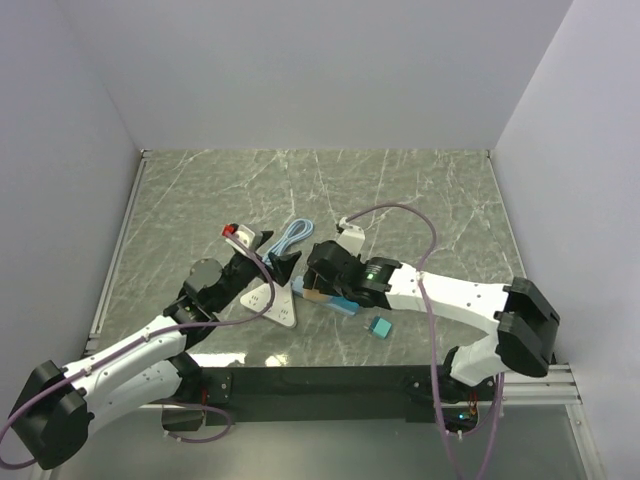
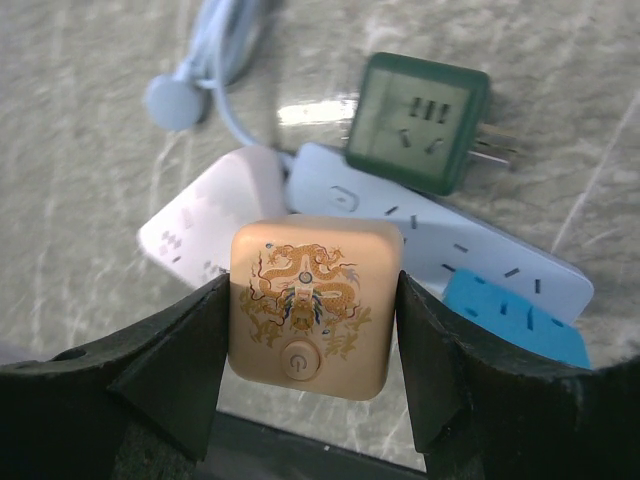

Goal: Insert the plug

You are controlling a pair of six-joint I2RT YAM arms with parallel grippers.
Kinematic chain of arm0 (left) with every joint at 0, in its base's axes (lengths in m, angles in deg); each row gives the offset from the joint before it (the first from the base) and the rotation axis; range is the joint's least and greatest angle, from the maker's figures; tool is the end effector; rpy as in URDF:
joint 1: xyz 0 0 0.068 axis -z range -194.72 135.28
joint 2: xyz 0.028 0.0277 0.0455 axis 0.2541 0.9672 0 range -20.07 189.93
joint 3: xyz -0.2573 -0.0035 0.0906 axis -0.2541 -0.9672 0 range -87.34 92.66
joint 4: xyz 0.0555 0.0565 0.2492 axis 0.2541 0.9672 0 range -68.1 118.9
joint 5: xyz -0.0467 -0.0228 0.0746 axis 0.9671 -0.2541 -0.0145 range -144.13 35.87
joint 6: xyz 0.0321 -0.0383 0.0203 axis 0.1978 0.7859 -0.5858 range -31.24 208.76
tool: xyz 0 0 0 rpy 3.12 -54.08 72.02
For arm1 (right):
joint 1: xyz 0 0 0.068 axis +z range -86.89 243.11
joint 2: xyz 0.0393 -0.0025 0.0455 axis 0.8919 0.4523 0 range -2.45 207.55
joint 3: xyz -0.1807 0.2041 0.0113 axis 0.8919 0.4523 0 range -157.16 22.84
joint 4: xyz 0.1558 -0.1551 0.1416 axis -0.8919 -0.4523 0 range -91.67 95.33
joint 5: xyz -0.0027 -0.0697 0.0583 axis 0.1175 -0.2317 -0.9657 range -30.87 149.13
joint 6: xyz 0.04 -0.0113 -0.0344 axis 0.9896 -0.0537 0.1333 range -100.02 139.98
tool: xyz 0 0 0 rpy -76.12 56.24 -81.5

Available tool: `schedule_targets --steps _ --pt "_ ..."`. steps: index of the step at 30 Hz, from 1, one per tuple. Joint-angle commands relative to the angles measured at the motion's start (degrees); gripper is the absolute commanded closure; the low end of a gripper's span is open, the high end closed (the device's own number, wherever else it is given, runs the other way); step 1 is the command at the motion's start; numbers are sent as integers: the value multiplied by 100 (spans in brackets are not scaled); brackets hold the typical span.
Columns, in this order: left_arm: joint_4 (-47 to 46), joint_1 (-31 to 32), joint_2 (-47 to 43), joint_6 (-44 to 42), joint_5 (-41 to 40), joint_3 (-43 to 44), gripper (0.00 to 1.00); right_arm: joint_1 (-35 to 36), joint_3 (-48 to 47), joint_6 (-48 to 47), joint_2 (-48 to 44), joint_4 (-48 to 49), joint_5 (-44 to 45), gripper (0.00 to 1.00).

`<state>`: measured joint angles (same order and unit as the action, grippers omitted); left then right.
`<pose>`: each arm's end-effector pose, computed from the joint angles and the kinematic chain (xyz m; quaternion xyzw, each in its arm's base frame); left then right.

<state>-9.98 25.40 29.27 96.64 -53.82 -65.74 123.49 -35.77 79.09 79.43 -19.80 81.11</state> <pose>0.1545 -0.1305 0.2607 0.1910 0.6537 -0.2995 0.6682 0.1612 0.2564 0.2531 0.0575 0.9184 0.2113 0.3296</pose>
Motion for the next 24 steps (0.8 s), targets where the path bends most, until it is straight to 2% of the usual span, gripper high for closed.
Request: schedule_targets --steps 1,9,24 --pt "-91 -48 -126 249 -331 -113 8 70 -344 575 257 -220 614 100" --pt "-108 -153 -153 319 -278 -157 7 18 -476 575 363 -432 1001 100" --pt "-29 -224 -206 451 -260 -192 6 -17 -433 1049 732 -477 1046 100"
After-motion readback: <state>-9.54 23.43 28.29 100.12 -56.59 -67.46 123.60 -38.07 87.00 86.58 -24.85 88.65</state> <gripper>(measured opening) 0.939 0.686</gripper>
